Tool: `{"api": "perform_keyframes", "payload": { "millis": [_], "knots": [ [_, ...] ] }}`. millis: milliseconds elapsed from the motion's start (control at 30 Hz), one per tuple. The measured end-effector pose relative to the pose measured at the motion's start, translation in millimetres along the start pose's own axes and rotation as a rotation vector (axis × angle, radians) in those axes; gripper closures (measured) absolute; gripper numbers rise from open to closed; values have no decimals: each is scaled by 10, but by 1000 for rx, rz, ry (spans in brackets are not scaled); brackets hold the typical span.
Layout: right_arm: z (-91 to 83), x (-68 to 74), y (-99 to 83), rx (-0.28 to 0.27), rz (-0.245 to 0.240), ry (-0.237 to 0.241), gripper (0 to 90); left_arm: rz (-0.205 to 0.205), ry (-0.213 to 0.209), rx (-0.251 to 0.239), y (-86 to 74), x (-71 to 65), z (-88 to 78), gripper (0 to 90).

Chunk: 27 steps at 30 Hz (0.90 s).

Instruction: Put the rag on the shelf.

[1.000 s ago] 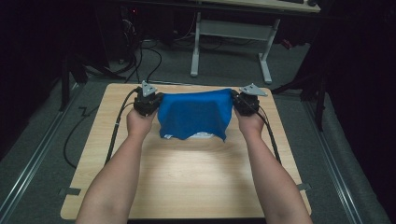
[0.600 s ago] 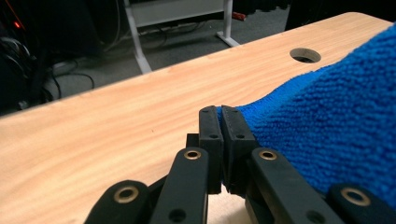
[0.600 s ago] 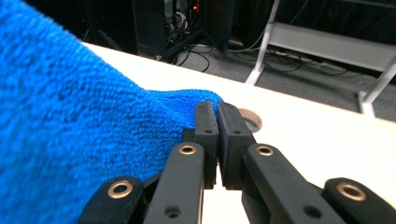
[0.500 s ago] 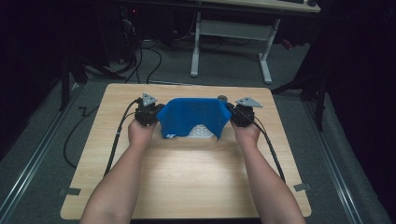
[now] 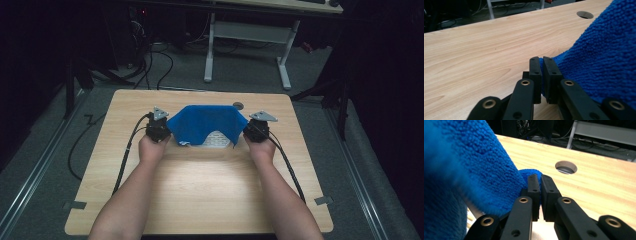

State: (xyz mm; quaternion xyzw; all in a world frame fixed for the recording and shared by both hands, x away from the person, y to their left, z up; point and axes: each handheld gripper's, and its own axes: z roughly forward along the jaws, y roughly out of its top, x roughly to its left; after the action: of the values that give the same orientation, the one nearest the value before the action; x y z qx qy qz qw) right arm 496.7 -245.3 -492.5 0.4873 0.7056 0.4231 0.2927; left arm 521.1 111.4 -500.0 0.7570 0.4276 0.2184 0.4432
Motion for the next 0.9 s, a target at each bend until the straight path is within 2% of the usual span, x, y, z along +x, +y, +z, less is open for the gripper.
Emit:
{"api": "perform_keyframes", "payload": {
  "millis": [67,100,200,233,433,733,900],
  "knots": [
    [-2,-9,-14,2,7,0,846,-3,0,2,0,0,-3,774],
    [-13,-32,-31,6,20,-3,777,1,31,11,1,3,-20,740],
    [-29,-53,-25,9,31,-9,741,-19,43,12,4,19,-44,652],
    [-55,-73,-5,6,34,-19,689,-25,58,9,3,34,-74,627],
    [-121,-101,19,12,41,-49,552,-15,75,14,-17,28,-125,572],
    [-271,-151,33,-15,43,-57,574,4,92,31,-58,-4,-137,552],
    [-270,-209,-39,34,51,-79,568,9,84,25,-77,-26,-141,553]
  ]
}}
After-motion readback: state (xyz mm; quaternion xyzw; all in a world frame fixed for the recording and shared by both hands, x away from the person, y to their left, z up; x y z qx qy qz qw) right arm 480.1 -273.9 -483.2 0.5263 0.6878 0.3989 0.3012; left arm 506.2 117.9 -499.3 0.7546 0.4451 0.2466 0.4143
